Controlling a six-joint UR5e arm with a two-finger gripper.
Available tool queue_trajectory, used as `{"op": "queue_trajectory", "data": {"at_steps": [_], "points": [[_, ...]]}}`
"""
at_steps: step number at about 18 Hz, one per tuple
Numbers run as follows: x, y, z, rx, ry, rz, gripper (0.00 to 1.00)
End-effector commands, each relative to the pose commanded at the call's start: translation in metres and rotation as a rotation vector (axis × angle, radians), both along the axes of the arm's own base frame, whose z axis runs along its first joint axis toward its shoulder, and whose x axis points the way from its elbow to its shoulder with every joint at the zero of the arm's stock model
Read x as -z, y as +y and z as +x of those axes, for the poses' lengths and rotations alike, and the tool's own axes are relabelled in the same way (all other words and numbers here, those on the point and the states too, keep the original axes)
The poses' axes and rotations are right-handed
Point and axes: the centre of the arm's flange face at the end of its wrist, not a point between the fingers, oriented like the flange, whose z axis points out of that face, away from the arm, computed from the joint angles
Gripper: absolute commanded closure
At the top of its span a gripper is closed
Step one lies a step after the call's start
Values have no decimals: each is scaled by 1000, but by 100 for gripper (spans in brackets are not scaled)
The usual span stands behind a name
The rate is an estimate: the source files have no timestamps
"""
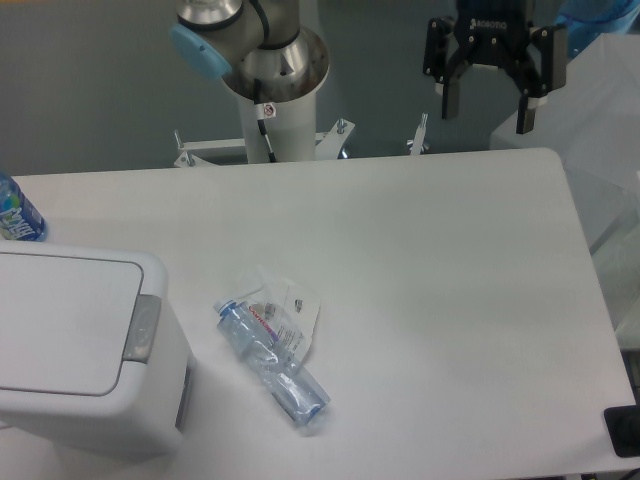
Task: Open the trash can
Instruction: 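Move the open gripper from its start pose toward the trash can, then lower the gripper over the trash can lid's front edge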
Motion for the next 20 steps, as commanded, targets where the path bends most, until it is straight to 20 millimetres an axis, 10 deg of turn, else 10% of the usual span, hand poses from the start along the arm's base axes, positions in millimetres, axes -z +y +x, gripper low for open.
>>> {"op": "queue_trajectory", "data": {"at_steps": [7,20], "points": [[-2,21,10,-41,-54,37,0],[5,132,68,-336,-422,282,0]]}}
